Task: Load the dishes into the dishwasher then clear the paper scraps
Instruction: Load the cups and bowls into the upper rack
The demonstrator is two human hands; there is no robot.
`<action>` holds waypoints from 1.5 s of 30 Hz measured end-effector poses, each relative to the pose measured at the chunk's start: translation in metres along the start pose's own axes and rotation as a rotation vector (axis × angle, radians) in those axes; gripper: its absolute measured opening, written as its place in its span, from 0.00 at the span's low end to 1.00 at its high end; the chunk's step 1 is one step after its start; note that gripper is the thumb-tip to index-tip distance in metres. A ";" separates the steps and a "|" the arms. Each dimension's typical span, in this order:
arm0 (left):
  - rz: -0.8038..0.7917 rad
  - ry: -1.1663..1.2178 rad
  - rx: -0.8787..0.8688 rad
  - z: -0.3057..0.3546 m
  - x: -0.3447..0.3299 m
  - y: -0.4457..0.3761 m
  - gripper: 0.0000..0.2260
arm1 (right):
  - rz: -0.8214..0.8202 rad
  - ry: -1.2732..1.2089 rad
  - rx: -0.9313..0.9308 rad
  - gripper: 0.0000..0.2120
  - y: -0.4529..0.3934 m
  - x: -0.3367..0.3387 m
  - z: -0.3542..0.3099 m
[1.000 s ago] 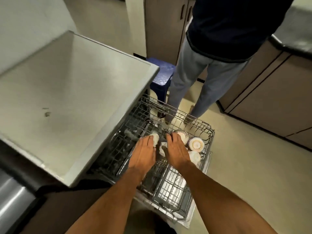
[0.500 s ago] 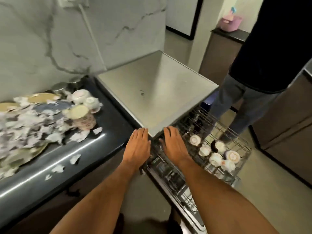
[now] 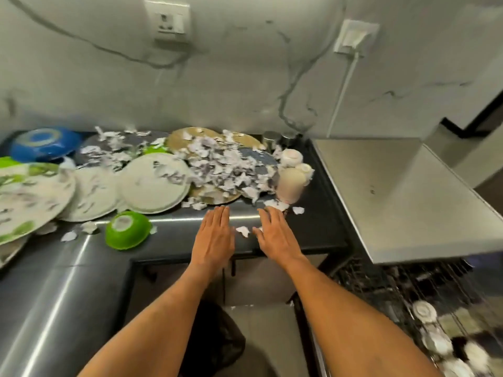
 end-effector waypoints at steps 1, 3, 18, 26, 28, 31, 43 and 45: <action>0.007 -0.016 0.044 -0.020 0.003 0.005 0.25 | -0.016 -0.011 0.036 0.27 -0.009 -0.008 -0.018; 0.026 -0.040 0.127 -0.056 0.007 0.018 0.26 | -0.048 -0.020 0.107 0.26 -0.023 -0.021 -0.052; 0.105 0.146 0.698 -0.224 0.012 0.101 0.24 | -0.431 -0.261 0.294 0.40 -0.083 -0.123 -0.227; 0.056 0.407 0.767 -0.245 0.002 0.097 0.21 | -0.520 -0.273 0.279 0.44 -0.100 -0.155 -0.263; 0.063 0.432 0.769 -0.243 0.002 0.097 0.21 | -0.514 -0.271 0.275 0.43 -0.103 -0.160 -0.265; 0.079 0.446 0.766 -0.243 0.001 0.098 0.21 | -0.493 -0.298 0.275 0.41 -0.104 -0.164 -0.264; 0.230 0.393 0.566 -0.208 0.009 0.077 0.18 | -0.274 -0.377 0.370 0.41 -0.087 -0.114 -0.214; 0.207 0.405 0.519 -0.189 0.008 0.064 0.20 | -0.260 -0.353 0.379 0.41 -0.082 -0.099 -0.192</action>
Point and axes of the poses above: each hand's wrist, its own y-axis away from the middle knuckle, its own x-axis out of the back of the hand, z = x × y, the point moved 5 cm from there along -y, towards the middle knuckle, and after that the axes turned 11 degrees about -y, right-handed, at the moved point
